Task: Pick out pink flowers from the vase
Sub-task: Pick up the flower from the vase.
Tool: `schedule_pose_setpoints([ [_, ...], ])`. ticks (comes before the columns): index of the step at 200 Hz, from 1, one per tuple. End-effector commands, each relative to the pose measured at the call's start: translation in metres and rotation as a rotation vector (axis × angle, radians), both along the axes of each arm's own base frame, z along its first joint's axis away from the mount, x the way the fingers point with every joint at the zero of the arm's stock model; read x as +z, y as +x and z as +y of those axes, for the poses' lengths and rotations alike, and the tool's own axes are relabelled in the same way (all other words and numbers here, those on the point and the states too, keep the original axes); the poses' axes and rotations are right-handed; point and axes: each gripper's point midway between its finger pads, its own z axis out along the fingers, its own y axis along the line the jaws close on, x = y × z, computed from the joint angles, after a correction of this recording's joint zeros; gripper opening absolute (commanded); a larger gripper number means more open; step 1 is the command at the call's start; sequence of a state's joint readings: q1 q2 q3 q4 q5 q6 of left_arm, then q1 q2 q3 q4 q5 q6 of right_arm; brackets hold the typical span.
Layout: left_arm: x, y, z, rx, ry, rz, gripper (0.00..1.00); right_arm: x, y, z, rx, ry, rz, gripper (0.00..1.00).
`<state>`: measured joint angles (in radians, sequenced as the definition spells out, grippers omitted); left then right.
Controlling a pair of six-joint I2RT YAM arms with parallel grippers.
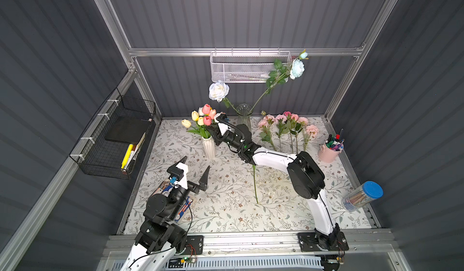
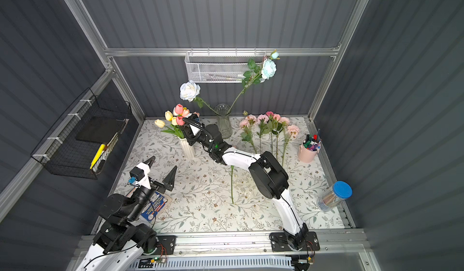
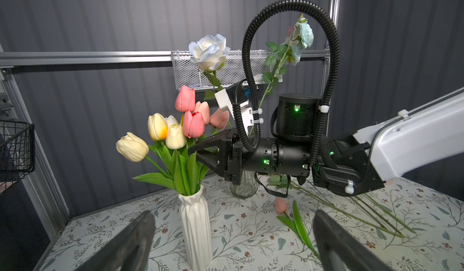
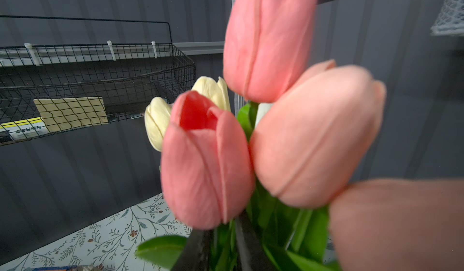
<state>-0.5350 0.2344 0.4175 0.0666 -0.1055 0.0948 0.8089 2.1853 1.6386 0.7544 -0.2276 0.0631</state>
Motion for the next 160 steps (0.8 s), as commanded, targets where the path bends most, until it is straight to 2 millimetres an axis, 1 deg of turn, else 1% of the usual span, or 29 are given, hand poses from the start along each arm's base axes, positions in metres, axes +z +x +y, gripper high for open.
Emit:
schedule_pose_setpoints([
  [1, -0.001, -0.001, 0.002, 0.01, 0.008, -0.009, 0.99, 0.037, -0.007, -0.006, -0.007, 0.045, -0.068, 0.2],
  [60, 0.0, -0.001, 0.002, 0.008, 0.008, -0.01, 0.99, 0.059, -0.016, -0.012, -0.01, 0.062, -0.107, 0.2],
  [83, 0.0, -0.001, 0.002, 0.007, 0.008, -0.011, 0.99, 0.064, -0.018, -0.013, -0.008, 0.067, -0.116, 0.16],
  [114, -0.001, -0.001, 0.002, 0.007, 0.007, -0.008, 0.99, 0.075, -0.022, -0.015, -0.006, 0.081, -0.131, 0.14],
  [132, -0.001, -0.001, 0.001, 0.006, 0.009, -0.008, 0.99, 0.084, -0.025, -0.017, -0.003, 0.089, -0.147, 0.14],
  [160, 0.0, -0.001, 0.001, 0.005, 0.008, -0.008, 0.99, 0.106, -0.031, -0.023, -0.002, 0.109, -0.182, 0.13],
])
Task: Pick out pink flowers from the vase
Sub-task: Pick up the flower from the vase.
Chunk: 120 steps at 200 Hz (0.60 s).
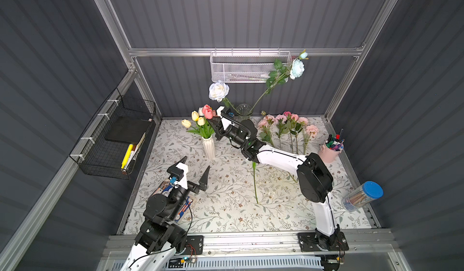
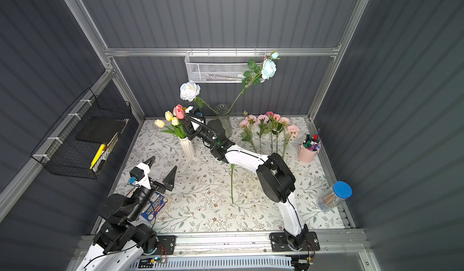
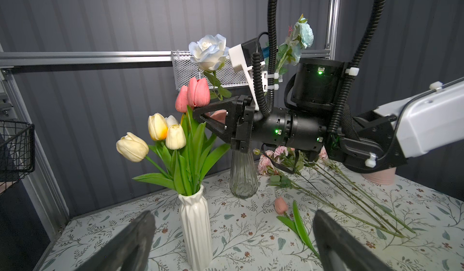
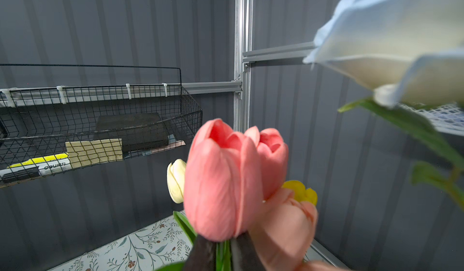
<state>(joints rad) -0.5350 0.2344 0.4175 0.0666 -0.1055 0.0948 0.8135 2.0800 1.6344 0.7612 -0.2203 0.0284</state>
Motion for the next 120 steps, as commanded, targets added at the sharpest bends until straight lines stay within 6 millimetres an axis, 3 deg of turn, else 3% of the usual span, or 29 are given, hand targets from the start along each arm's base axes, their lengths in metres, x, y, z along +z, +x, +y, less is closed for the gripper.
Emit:
schedule_pose_setpoints([
  [1, 0.0, -0.001, 0.001, 0.005, 0.008, -0.008, 0.99, 0.042, -0.016, -0.008, 0.007, 0.046, -0.08, 0.13],
  [120, -0.004, 0.0, -0.009, -0.044, 0.041, 0.031, 0.99, 0.141, -0.046, -0.04, -0.016, 0.027, -0.173, 0.02],
])
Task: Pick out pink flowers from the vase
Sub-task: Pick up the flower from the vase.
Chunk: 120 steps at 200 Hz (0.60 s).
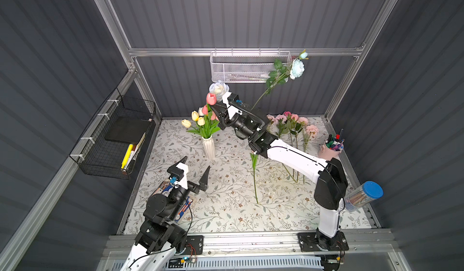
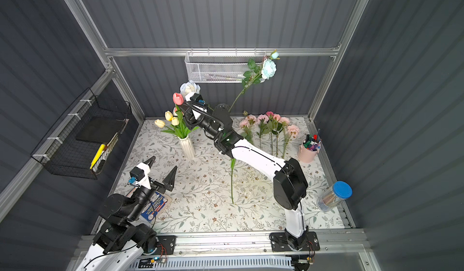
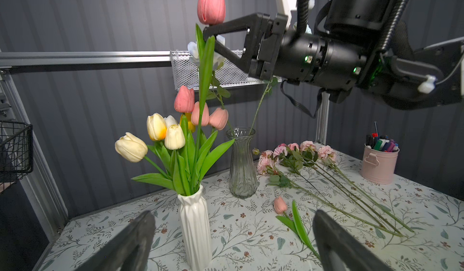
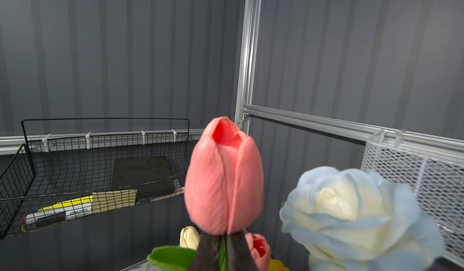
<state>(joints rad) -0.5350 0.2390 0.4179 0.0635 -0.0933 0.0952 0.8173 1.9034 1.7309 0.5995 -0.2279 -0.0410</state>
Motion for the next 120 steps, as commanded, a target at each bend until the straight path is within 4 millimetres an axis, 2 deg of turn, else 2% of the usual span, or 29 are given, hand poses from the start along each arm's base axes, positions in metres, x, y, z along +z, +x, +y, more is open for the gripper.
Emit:
schedule_pose_setpoints([
  [1, -0.003, 0.001, -0.007, -0.032, 0.036, 0.028, 0.99, 0.028, -0.012, -0.009, -0.011, -0.019, -0.038, 0.02],
  [64, 0.004, 0.005, -0.014, -0.052, 0.063, 0.041, 0.99, 0.085, -0.036, -0.04, -0.036, -0.028, -0.049, 0.0],
  [87, 0.014, 0.005, -0.022, -0.086, 0.092, 0.024, 0.99, 0.091, -0.043, -0.054, -0.054, -0.054, -0.009, 0.0],
  [120, 0.01, 0.008, -0.03, -0.121, 0.116, 0.059, 0.99, 0.083, -0.047, -0.082, -0.102, -0.09, 0.121, 0.0],
])
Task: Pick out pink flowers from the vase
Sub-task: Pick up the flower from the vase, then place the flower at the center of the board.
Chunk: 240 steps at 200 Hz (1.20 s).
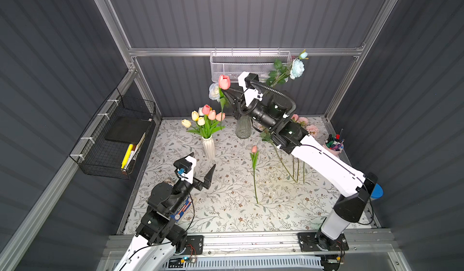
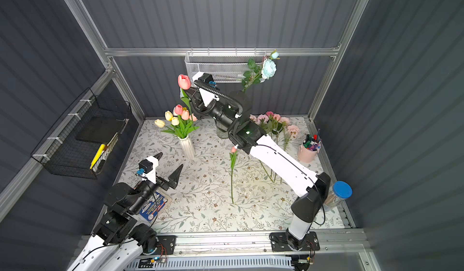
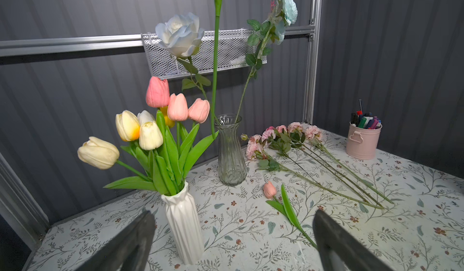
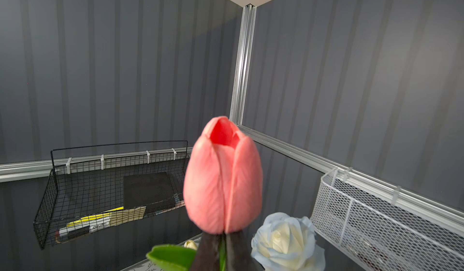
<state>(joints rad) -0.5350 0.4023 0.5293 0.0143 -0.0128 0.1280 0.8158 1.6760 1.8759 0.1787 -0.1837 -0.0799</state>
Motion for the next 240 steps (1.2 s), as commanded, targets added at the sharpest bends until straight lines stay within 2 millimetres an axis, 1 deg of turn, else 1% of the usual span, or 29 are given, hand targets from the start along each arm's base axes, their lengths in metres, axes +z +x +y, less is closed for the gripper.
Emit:
schedule_pose_setpoints([
  [1, 0.005, -0.003, -0.008, -0.047, 0.028, -0.005, 0.99, -0.01, -0.001, -0.021, -0.052, -0.043, 0.116, 0.0],
  [9, 0.001, -0.002, -0.011, -0.062, 0.032, 0.018, 0.99, -0.015, 0.0, -0.03, -0.081, -0.052, 0.16, 0.0],
  [25, -0.005, -0.001, -0.018, -0.096, 0.018, 0.068, 0.99, -0.032, 0.006, -0.049, -0.132, -0.072, 0.296, 0.0],
  [46, -0.013, -0.003, -0.027, -0.147, 0.009, 0.104, 0.99, -0.066, 0.013, -0.072, -0.163, -0.116, 0.469, 0.0],
  [67, -0.02, -0.003, -0.029, -0.158, 0.017, 0.102, 0.99, -0.101, 0.018, -0.096, -0.218, -0.141, 0.575, 0.0],
  [83, -0.022, -0.004, -0.029, -0.158, 0.023, 0.092, 0.99, -0.135, 0.028, -0.118, -0.281, -0.144, 0.719, 0.0],
  [86, -0.023, -0.004, -0.029, -0.158, 0.024, 0.091, 0.99, -0.147, 0.028, -0.122, -0.289, -0.162, 0.766, 0.0],
  [101, -0.025, -0.005, -0.03, -0.165, 0.025, 0.09, 0.99, -0.189, 0.035, -0.137, -0.318, -0.196, 0.932, 0.0],
  [119, -0.027, -0.005, -0.033, -0.181, 0.029, 0.098, 0.99, -0.241, 0.041, -0.147, -0.325, -0.231, 1.109, 0.0],
  [120, -0.028, -0.004, -0.033, -0.182, 0.029, 0.1, 0.99, -0.247, 0.042, -0.148, -0.327, -0.236, 1.129, 0.0],
  [121, -0.028, -0.004, -0.033, -0.183, 0.029, 0.1, 0.99, -0.247, 0.042, -0.148, -0.327, -0.236, 1.129, 0.0],
  [139, -0.029, -0.005, -0.036, -0.196, 0.033, 0.106, 0.99, -0.294, 0.049, -0.155, -0.344, -0.274, 1.266, 0.0],
  [158, -0.028, -0.006, -0.036, -0.2, 0.031, 0.103, 0.99, -0.339, 0.056, -0.161, -0.364, -0.313, 1.387, 0.0],
  [171, -0.027, -0.007, -0.035, -0.203, 0.027, 0.098, 0.99, -0.369, 0.059, -0.168, -0.403, -0.35, 1.491, 0.0],
  [177, -0.027, -0.008, -0.035, -0.205, 0.026, 0.098, 0.99, -0.378, 0.056, -0.166, -0.375, -0.359, 1.542, 0.0],
  [192, -0.028, -0.008, -0.036, -0.205, 0.027, 0.099, 0.99, -0.407, 0.056, -0.17, -0.403, -0.409, 1.638, 0.0],
  [202, -0.028, -0.008, -0.035, -0.205, 0.026, 0.098, 0.99, -0.422, 0.061, -0.172, -0.423, -0.411, 1.651, 0.0],
  [214, -0.027, -0.009, -0.035, -0.206, 0.025, 0.094, 0.99, -0.434, 0.067, -0.171, -0.437, -0.387, 1.647, 0.0],
  [216, -0.027, -0.009, -0.035, -0.206, 0.025, 0.094, 0.99, -0.438, 0.07, -0.175, -0.469, -0.389, 1.636, 0.0],
  [221, -0.027, -0.009, -0.035, -0.207, 0.025, 0.094, 0.99, -0.442, 0.074, -0.177, -0.482, -0.382, 1.628, 0.0],
  [240, -0.028, -0.009, -0.036, -0.208, 0.026, 0.094, 0.99, -0.464, 0.079, -0.175, -0.494, -0.393, 1.658, 0.0],
])
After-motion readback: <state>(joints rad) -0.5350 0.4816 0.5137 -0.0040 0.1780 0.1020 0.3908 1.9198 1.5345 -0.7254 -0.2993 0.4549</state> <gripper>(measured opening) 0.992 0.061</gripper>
